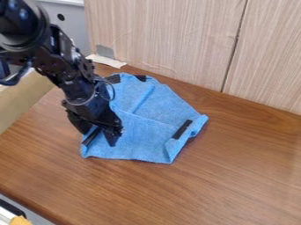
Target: Unfold the cloth from right to left
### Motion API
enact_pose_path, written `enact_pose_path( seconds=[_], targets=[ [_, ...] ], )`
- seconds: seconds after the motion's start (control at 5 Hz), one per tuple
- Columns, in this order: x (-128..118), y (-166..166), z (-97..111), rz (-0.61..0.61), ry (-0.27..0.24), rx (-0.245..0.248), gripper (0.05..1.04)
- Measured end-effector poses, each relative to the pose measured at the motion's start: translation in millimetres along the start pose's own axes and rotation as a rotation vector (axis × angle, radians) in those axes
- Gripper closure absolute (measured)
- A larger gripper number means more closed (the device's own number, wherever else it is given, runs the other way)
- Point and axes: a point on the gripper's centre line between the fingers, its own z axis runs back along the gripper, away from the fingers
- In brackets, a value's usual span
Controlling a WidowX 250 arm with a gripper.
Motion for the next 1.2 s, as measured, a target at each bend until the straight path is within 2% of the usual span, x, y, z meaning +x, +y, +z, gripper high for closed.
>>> enact_pose_path(
  seconds=[0.2,0.4,0.6,0.8,1.2],
  targets=[
    [6.1,-2.1,-0.2,-0.016,-0.025,0.021,0.419],
    [3.8,-2.9,-2.8,-0.027,-0.006,0.040,0.724],
    [4.8,-1.4,-3.1,-0.023,-0.012,0.050,0.933],
    [4.9,-1.1,-3.1,-0.027,-0.010,0.060,1.022],
    [0.2,-2.3,-2.8,-0.033,0.020,0.052,1.030]
  ],
)
